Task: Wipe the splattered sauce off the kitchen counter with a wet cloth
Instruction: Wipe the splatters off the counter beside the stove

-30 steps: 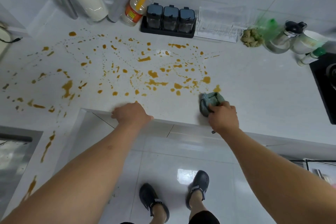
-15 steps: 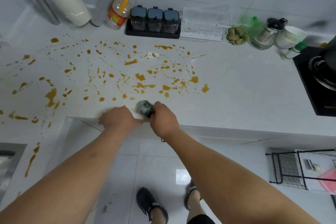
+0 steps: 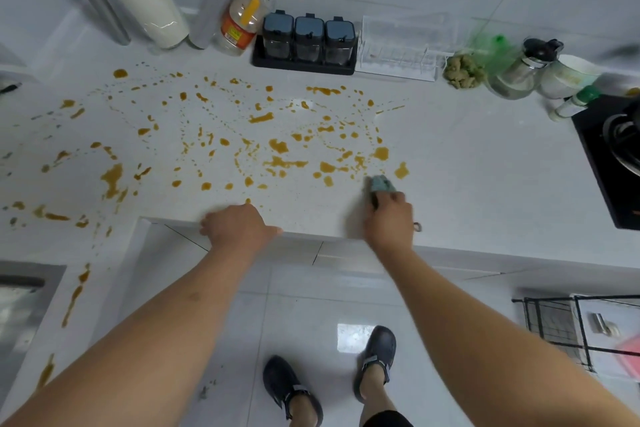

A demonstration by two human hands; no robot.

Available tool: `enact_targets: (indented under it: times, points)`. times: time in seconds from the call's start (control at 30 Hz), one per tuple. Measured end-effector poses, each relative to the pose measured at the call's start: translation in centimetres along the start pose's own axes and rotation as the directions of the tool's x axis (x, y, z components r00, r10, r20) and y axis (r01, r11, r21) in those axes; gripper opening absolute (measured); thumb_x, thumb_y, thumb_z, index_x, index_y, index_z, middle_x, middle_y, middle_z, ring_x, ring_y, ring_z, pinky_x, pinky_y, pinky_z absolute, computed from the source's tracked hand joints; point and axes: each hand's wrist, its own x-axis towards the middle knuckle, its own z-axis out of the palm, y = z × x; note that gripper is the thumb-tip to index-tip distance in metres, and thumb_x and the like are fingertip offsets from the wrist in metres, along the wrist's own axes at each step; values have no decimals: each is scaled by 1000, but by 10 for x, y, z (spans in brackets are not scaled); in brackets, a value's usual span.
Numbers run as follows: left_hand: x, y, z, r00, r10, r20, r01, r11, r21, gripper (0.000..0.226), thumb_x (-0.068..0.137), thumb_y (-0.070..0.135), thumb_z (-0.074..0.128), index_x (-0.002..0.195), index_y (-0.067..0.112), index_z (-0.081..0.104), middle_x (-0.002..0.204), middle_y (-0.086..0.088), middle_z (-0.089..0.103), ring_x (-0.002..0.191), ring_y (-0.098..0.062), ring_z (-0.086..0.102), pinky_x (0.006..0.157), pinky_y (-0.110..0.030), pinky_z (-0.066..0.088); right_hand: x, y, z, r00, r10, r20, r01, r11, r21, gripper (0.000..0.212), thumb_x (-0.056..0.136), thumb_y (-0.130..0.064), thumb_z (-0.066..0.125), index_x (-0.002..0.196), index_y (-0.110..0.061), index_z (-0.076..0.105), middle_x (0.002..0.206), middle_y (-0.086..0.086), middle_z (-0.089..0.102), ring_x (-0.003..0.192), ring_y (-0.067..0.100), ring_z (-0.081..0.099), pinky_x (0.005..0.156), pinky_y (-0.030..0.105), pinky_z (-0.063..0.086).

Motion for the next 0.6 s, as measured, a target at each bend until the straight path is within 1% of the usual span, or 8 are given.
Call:
enact_targets:
  times: [0.07,0.17,0.23,0.3,0.37,0.43,0.53,0.6]
  points:
    - [-1,0,1,1000,-9,-2,9,1000,-19,86,63,91,60,102,15,72,102,-10,71,95,-37,68,87,-49,58,-15,-31,19,999,-25,28,24,1000,14,55,81,-3,49,134,-10,58,142,14,48,115,39,50,97,43,48]
    - [-1,1,-1,1000,-26,10,27,998,-63,87,61,90,65,107,17,70,111,-11,70,104,-40,66,90,-52,57,-21,-79,28,978,-145,152,136,988,70,52,83,-2,50,133,-11,61,137,14,53,110,36,57,90,38,50]
    - [0,1,-3,999,-34,21,35,997,-70,89,59,90,66,110,17,70,112,-11,70,105,-40,66,90,-53,57,-27,-94,32,920,-285,270,293,956,11,48,87,-2,52,134,-10,57,138,13,48,111,34,55,86,41,52]
    - [1,2,-5,999,-39,35,41,997,-72,91,60,88,67,117,17,69,116,-11,69,108,-40,66,92,-54,56,-31,-84,30,901,-339,272,376,921,-98,50,90,-2,50,138,-11,50,140,11,43,114,34,49,85,45,53]
    - [3,2,-6,998,-33,54,36,997,-66,92,62,88,67,121,17,67,117,-10,69,108,-39,66,93,-54,56,-22,-54,22,928,-314,201,347,924,-161,54,92,-1,47,144,-14,44,142,11,45,114,35,50,89,47,53]
    - [3,2,-6,998,-23,66,26,998,-51,93,62,89,66,122,17,67,116,-10,69,106,-38,67,92,-54,57,-4,-17,8,963,-234,136,259,945,-199,55,94,-2,42,147,-16,41,137,14,49,111,37,54,89,47,50]
    - [4,1,-7,998,-16,60,19,999,-37,93,63,89,66,121,17,67,115,-11,69,105,-39,67,91,-55,57,33,39,-24,998,-48,35,53,985,-162,50,94,-8,42,143,-17,39,126,20,54,106,44,60,88,49,48]
    - [5,2,-7,998,-20,61,22,999,-27,91,63,90,65,118,17,68,111,-10,70,101,-38,68,90,-54,58,55,69,-47,997,66,44,-57,982,-177,48,95,-14,45,143,-20,40,122,20,53,102,44,62,85,47,48]
